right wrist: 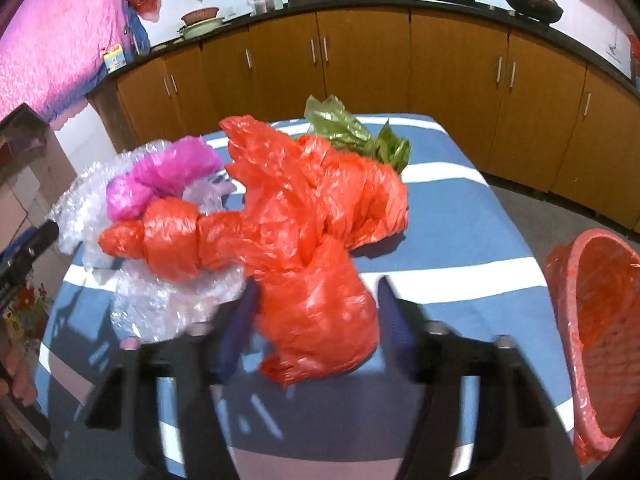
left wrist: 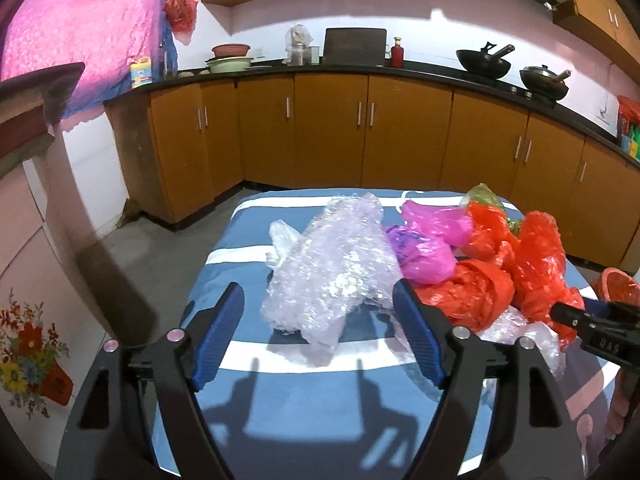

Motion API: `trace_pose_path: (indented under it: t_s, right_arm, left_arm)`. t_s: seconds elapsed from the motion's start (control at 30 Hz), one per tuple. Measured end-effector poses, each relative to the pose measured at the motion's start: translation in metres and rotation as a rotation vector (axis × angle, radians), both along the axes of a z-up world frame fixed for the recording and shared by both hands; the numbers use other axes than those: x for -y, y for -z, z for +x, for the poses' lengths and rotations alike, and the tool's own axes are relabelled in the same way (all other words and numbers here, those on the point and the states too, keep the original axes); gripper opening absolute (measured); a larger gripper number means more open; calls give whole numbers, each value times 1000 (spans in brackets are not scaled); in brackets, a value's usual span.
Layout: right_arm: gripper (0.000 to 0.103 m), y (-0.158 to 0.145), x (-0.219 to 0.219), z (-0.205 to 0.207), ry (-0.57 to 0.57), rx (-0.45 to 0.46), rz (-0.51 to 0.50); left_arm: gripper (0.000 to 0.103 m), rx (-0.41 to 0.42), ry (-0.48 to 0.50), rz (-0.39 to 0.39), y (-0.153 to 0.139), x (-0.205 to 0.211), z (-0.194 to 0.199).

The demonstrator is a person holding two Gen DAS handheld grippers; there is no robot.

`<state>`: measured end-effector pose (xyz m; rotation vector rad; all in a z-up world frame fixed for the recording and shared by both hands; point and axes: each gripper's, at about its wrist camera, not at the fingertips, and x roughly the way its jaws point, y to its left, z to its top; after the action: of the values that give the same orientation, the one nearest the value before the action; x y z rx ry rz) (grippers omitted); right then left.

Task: Collect trash
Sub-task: 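Grasp the red bag with the right tool while the left tool grasps bubble wrap, then carry the red bag and bubble wrap to the wastebasket and release both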

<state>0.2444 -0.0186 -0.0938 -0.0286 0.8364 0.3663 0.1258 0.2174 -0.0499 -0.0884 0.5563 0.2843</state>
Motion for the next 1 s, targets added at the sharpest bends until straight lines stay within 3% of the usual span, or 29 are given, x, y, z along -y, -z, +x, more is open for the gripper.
trace_pose_path:
  t_s: [0.17, 0.4, 0.5, 0.57, 0.67, 0.77, 1.0]
  right_arm:
    - [20, -3, 4, -5, -9, 12, 13]
    - [17, -7, 10, -10, -8, 15, 24]
    - [17, -7, 12, -11, -6, 12, 27]
    - [17, -7, 13, -12, -5, 13, 27]
    - [17, -8, 15, -13, -3, 15, 29]
    - [17, -10, 17, -14, 3, 19, 33]
    - [17, -20, 27, -19, 19, 42, 53]
  left_arm:
    - [79, -17, 7, 0, 6, -8, 7]
    - [79, -56, 27, -37, 12, -18, 26]
    - [63, -77, 56, -69, 16, -22, 32]
    - [36, -102, 82, -93, 20, -24, 36]
    - [17, -109, 111, -119, 21, -26, 34]
    - [12, -87, 123, -120, 15, -25, 28]
    - [11, -18, 118, -121, -13, -24, 17]
